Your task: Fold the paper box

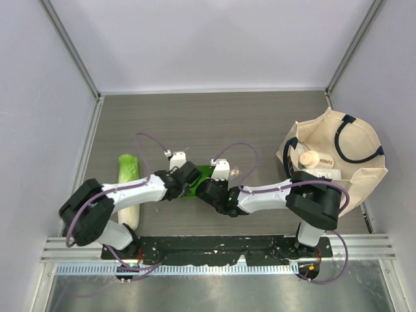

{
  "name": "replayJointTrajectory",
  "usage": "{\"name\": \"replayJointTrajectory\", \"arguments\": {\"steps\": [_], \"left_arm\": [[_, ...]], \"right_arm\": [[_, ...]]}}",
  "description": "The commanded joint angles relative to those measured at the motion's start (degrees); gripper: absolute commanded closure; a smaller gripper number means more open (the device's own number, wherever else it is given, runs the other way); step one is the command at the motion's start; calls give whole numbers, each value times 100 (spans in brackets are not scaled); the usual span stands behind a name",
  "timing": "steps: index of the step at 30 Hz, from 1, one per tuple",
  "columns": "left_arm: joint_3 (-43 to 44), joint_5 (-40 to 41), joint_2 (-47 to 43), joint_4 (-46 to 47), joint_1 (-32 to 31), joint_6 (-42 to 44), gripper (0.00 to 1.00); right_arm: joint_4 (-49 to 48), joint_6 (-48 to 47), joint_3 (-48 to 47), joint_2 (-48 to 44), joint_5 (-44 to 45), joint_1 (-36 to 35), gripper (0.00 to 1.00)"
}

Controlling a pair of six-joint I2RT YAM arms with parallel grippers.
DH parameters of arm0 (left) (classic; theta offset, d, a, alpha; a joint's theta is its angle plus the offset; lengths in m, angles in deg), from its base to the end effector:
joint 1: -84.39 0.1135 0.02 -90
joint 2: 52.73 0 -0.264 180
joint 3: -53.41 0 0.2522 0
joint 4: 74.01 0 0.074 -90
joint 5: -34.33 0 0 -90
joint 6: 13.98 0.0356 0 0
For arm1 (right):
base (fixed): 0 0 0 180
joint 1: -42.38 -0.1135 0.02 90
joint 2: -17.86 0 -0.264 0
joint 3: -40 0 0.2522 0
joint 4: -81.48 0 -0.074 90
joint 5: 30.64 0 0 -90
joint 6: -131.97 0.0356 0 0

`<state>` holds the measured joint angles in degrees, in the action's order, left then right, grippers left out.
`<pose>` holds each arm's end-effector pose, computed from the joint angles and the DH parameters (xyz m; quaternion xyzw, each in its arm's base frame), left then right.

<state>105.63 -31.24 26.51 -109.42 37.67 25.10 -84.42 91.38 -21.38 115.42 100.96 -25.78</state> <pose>0.1784 -0.1680 0.1640 -0.0852 0.9467 -0.0400 0.3080 0.1420 0.2907 0.1489 -0.0242 0.8871 0.0985 0.4502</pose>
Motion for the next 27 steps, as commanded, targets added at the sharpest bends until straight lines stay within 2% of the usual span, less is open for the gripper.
{"name": "replayJointTrajectory", "arguments": {"steps": [1,2,4,7,12,14,16,27], "left_arm": [[705,1748,1361,-1331,-643,-330,100],[977,1854,1592,-1707,-706,-523,100],[1111,1838,1997,-1772,-786,-603,100],[989,1654,2236,-1440,-795,-674,100],[120,943,1351,237,-769,-139,100],[-257,321,1138,1000,-646,64,100],[-426,46,997,1389,-497,73,100],[-479,-43,1779,1277,-426,-199,100]], "right_arm": [[-297,200,-257,44,-73,-75,96],[-315,227,-248,53,-91,-75,97],[-350,280,-248,105,-126,-66,97],[-377,315,-178,79,-170,-75,97],[-482,324,-38,-26,-170,-31,97],[-526,341,33,-61,-205,22,97],[-614,341,77,-53,-267,31,97],[-790,227,86,-176,-320,49,98]]}}
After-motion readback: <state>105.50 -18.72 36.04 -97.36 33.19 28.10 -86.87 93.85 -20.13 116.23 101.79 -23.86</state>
